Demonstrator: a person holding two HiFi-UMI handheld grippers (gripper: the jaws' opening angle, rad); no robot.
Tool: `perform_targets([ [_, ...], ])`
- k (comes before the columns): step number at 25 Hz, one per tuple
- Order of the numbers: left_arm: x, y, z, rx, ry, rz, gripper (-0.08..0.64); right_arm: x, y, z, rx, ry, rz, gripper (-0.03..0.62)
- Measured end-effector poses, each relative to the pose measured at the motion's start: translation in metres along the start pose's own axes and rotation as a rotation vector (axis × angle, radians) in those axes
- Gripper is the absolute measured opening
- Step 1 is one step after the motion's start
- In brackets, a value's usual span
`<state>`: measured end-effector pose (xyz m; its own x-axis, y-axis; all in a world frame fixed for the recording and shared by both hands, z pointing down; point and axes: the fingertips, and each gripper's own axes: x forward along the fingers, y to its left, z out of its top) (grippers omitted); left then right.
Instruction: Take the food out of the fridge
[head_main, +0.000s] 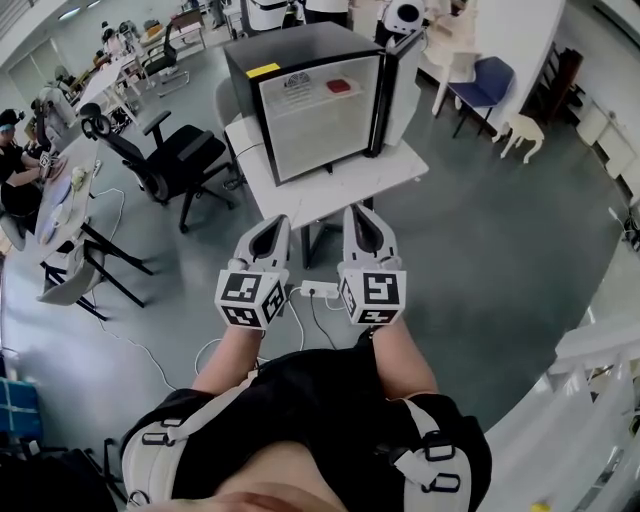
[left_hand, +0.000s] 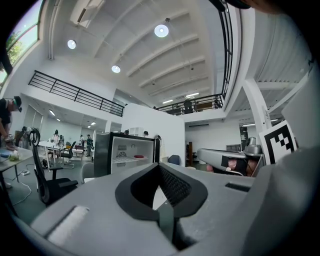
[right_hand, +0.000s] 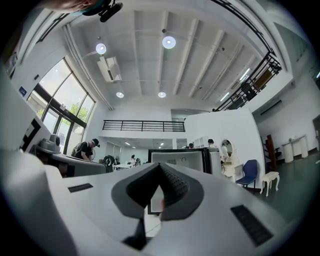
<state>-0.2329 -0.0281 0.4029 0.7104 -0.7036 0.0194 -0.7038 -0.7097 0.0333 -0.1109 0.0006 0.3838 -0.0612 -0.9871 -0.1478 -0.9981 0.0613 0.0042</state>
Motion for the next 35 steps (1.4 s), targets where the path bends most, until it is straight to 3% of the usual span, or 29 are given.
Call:
perform_targets([
  [9,0.087,0.011,-0.01,0.001,0.007,0.075,0.002,0.072,-0.061,-0.026,-0.024,0.0,0.057,0.008],
  [25,0.312,-0.01,0.004,0.0,0.04,0.262,0.002,0.225,-0.232,-0.044,0.013,0.029,0.278,0.008],
  [35,0.345,0.018,0.0,-0.011,0.071,0.34,0.002,0.281,-0.245,-0.065,0.072,0.08,0.339,0.008],
])
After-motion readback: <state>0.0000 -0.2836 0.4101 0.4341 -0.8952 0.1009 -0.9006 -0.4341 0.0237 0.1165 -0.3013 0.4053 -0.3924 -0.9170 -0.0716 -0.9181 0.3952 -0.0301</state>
